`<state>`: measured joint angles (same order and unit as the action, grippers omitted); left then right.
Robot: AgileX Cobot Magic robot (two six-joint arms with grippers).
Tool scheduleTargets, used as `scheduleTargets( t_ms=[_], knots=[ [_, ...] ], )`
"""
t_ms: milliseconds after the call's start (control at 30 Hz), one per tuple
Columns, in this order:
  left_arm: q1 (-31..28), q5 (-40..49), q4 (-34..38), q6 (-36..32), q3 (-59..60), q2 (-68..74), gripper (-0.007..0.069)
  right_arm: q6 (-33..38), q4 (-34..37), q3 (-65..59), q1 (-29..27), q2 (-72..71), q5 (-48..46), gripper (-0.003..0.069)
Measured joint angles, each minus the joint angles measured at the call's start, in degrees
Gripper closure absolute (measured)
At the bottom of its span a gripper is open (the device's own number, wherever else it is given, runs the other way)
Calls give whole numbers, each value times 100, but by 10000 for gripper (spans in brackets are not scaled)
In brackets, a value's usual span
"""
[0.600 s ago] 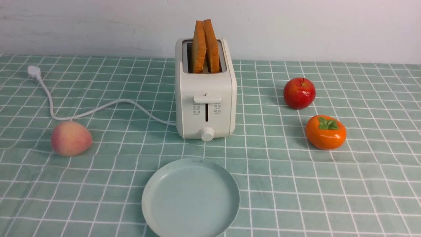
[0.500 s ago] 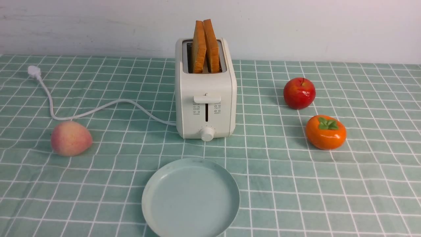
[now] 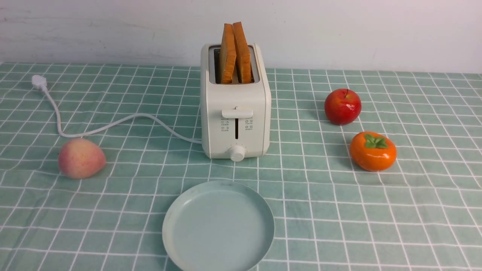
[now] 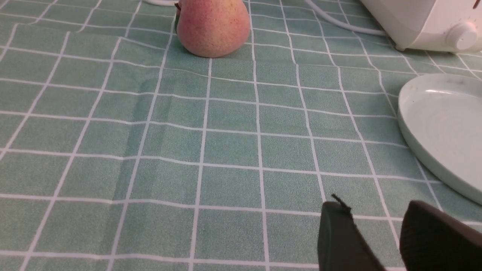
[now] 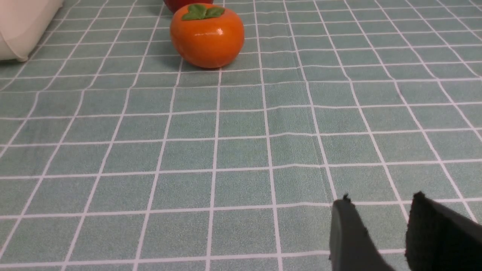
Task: Take toasted bread from bread machine on blue coffee table place on plate.
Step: 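Grasp the toast slice in the toaster and pull it up out of the slot with the right gripper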
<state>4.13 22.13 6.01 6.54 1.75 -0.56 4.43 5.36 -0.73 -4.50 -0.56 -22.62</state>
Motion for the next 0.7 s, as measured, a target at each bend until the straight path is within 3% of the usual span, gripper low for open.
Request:
scheduleTargets(
  t_ms=[267,700],
  knots=[
    [0,-140,-2,0,0,0,386,0,0,0,0,0,0,419],
    [0,-1964,2562,0,0,0,386,0,0,0,0,0,0,419]
  ],
)
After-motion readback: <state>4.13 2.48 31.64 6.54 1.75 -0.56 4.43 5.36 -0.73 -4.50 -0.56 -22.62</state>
